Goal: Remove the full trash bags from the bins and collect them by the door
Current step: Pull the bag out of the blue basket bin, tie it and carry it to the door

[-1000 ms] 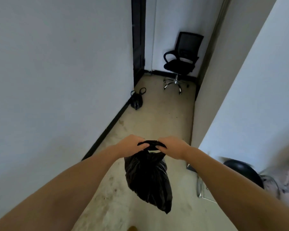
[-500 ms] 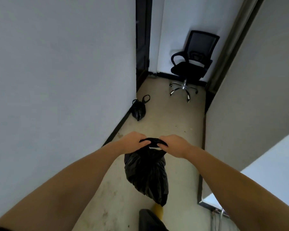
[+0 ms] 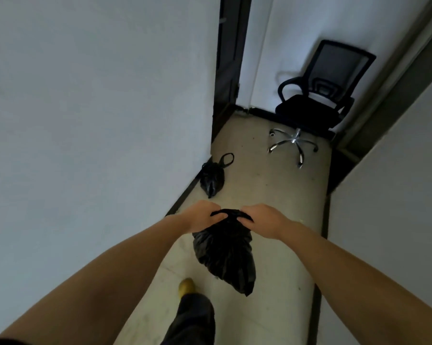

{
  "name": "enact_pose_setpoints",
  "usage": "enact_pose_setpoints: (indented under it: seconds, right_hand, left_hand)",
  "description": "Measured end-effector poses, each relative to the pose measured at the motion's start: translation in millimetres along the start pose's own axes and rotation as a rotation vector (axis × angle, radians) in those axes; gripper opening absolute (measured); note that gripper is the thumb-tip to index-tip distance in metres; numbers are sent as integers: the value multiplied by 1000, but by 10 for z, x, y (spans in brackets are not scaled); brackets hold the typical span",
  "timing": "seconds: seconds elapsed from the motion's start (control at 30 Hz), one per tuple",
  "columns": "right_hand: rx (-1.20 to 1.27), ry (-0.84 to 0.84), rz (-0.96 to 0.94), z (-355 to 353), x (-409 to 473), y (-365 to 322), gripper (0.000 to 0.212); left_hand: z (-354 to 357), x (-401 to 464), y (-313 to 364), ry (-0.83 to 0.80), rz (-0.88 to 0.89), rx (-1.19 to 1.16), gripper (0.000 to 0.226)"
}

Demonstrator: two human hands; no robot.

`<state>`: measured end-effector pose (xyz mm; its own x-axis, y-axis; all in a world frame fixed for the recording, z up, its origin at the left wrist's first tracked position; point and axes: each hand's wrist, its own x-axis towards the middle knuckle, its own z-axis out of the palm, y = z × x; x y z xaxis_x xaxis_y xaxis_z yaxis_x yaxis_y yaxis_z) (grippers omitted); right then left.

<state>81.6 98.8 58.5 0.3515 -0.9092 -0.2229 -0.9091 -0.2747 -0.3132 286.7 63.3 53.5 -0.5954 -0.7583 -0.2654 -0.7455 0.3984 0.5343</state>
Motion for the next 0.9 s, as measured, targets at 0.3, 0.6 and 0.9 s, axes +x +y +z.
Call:
enact_pose_setpoints:
  seconds: [0.3,0.6,0.9]
  right_hand:
    - [94,-16,83,-426,1574,528,27]
    - [224,-135,70,-574,2864,960,24]
    - [314,-311,28,-78,4468,1382,32]
  left_hand:
    - [-803,1466,-789,-57,12,-28,36]
    - [-1166,2618,-1550,-130,-81,-27,39]
    - [-1317,3808,-2578,-183,-274,56,33]
